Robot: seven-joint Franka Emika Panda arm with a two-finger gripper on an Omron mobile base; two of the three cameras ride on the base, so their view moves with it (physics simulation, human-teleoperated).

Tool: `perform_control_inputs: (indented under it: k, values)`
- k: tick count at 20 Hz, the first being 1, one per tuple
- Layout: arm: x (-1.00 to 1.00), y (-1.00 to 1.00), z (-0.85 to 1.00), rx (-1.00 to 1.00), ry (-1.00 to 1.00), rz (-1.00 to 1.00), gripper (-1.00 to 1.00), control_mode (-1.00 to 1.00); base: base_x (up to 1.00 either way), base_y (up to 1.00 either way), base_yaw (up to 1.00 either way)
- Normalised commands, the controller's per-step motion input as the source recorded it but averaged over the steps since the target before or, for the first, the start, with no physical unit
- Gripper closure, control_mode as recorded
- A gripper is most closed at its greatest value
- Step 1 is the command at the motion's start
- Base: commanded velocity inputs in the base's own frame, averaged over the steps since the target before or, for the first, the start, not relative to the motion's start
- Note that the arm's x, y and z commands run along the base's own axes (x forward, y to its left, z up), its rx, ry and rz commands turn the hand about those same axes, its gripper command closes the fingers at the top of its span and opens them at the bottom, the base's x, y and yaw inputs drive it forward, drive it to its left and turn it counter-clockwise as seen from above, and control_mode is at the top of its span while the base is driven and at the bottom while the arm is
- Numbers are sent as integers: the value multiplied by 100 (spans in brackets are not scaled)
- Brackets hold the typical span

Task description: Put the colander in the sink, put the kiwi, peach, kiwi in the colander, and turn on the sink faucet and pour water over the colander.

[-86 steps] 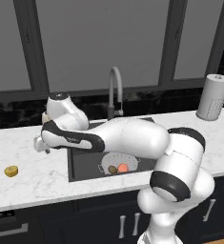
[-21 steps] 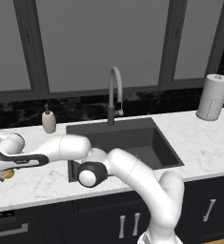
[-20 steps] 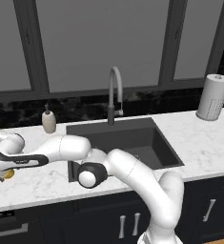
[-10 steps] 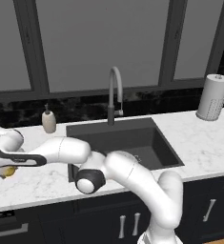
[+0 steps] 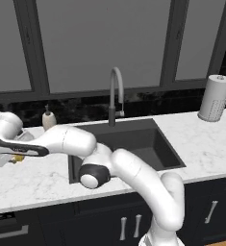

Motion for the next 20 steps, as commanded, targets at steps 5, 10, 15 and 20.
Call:
perform_control_inputs:
  k: [5, 10, 15, 20]
  values:
    - [0, -100, 2, 0, -4, -16, 100, -100, 0, 0, 0]
    - [-13, -100, 17, 19, -1, -9, 100, -100, 0, 0, 0]
    - [-52, -100, 87, 28, -14, 0, 100, -100, 0, 0, 0]
    - [-61, -100, 84, 21, -19, 0, 100, -100, 0, 0, 0]
